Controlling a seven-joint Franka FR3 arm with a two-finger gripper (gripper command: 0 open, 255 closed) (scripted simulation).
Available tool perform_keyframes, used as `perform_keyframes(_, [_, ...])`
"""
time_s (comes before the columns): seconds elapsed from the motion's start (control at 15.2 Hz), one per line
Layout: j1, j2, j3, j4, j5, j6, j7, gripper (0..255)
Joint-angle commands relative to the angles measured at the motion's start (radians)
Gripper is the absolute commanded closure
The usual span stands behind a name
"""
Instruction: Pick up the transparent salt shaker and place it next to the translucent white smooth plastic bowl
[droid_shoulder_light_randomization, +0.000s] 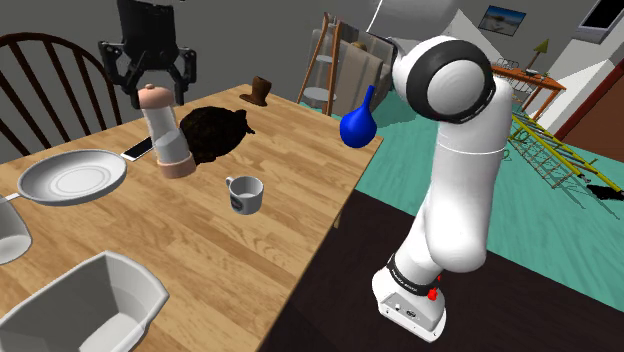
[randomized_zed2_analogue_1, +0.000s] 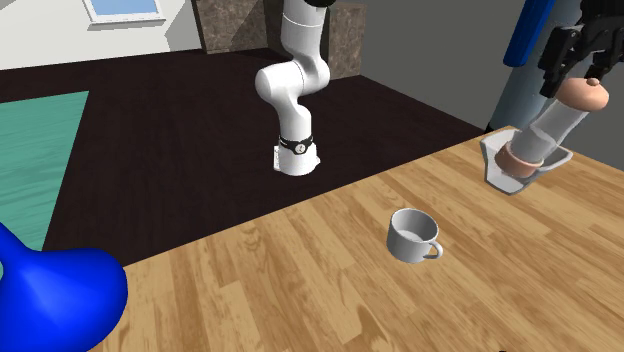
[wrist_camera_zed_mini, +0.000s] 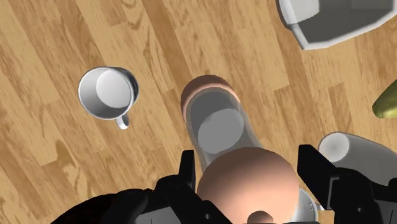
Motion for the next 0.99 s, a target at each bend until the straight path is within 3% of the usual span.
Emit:
perform_keyframes(0.0, [0.048,0.111,0.009,0.160,-0.032,-0.049,0.044,255])
perform_keyframes(0.13, [0.107,0.244,0.008,0.367,-0.065,-0.122,0.075,255])
perform_keyframes(0.2, [0.152,0.356,0.002,0.558,-0.089,-0.198,0.086,255])
perform_keyframes(0.46, [0.114,0.253,0.008,0.319,-0.066,-0.064,0.084,255])
perform_keyframes(0.92, [0.085,0.184,0.011,0.107,-0.051,0.077,0.077,255])
